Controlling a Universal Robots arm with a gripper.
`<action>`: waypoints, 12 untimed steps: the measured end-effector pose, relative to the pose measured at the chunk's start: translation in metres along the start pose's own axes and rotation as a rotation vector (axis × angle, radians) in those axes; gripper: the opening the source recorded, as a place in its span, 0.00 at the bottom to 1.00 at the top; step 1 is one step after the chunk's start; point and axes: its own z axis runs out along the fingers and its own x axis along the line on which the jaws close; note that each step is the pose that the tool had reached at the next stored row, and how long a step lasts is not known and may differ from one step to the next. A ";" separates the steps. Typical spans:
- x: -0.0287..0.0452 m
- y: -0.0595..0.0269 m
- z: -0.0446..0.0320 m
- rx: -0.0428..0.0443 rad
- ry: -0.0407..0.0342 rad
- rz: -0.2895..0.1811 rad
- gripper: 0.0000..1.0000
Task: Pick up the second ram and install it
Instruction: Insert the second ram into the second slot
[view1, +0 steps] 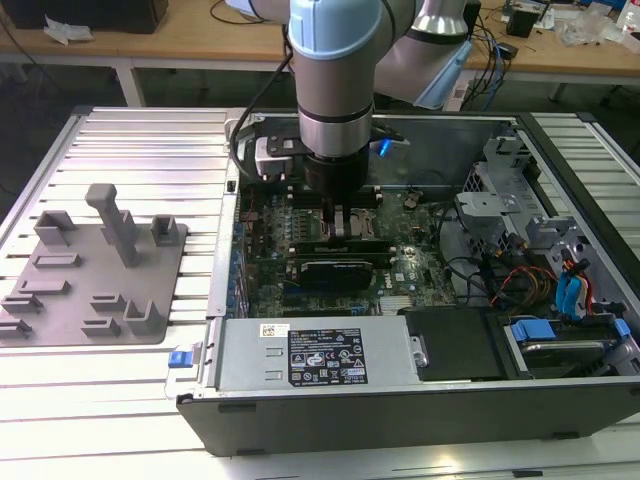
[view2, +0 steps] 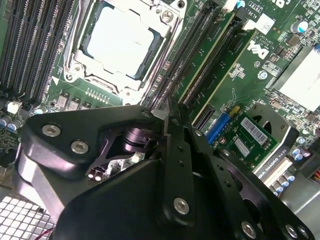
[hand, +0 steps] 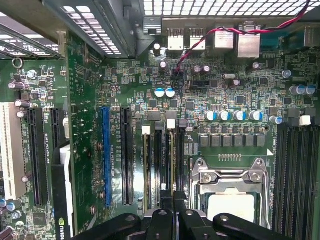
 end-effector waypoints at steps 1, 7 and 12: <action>0.0000 0.0001 0.0000 -0.0003 0.0000 0.000 0.09; -0.0001 -0.0006 -0.0065 0.0001 -0.0001 0.000 0.17; -0.0002 -0.0025 -0.0277 -0.0011 -0.0004 0.000 0.17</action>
